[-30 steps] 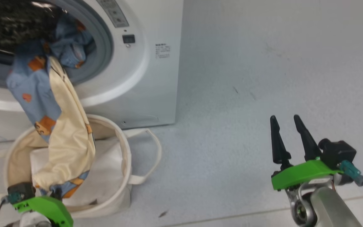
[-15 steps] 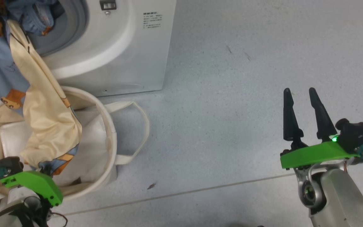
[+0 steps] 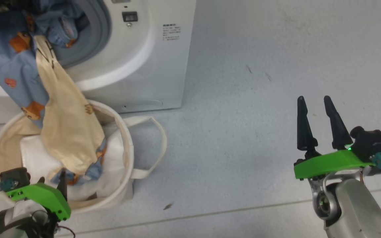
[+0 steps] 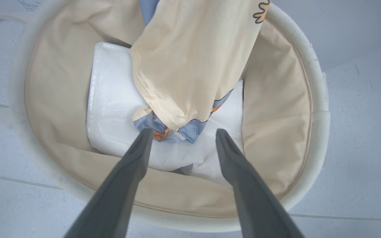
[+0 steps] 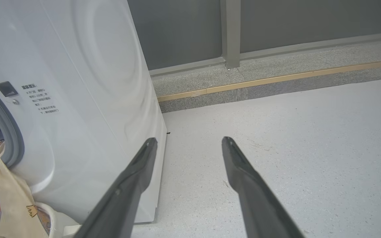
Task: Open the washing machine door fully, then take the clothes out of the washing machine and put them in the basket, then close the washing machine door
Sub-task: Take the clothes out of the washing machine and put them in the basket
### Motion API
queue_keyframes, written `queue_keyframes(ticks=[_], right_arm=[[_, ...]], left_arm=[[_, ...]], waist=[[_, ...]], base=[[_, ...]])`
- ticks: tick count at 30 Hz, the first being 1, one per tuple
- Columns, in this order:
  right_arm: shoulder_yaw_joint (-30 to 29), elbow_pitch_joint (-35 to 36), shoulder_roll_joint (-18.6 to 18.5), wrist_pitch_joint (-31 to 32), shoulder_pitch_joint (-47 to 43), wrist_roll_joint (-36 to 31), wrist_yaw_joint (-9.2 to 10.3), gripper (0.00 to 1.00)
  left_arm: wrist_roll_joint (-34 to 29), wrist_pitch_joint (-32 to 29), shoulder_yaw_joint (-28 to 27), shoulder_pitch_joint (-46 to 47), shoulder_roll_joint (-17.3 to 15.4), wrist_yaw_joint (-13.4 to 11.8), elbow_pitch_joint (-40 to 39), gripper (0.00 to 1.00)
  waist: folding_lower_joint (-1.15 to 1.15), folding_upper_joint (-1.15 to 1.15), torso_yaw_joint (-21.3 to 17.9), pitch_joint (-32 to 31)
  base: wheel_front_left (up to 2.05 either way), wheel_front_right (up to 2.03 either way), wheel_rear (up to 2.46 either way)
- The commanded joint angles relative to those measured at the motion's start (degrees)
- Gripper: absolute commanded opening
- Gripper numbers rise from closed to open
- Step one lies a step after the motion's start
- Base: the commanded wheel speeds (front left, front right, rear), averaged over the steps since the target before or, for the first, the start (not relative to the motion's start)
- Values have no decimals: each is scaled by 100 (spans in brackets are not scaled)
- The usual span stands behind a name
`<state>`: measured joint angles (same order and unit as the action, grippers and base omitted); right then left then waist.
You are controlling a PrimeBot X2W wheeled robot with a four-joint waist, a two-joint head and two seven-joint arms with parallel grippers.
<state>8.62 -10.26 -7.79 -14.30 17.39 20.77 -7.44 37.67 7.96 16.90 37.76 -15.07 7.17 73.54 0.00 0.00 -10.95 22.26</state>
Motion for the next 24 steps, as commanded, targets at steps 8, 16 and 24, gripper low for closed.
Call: queue_keyframes(ticks=[8,16,24], right_arm=[[332,-143,25,-70,-140,58,-5,100],[417,-325,47,-70,-381,121,-5,100],[566,-417,51,-70,-562,141,-5,100]], left_arm=[[200,646,63,-248,-516,32,-612,100],[165,701,-465,-614,-1000,10,-1821,100],[-322,703,-1240,-1603,-1030,-337,-3422,100]], waist=[[0,0,205,-909],[0,0,308,-1453],[0,0,330,-1879]], base=[[0,0,0],[0,0,0],[0,0,0]])
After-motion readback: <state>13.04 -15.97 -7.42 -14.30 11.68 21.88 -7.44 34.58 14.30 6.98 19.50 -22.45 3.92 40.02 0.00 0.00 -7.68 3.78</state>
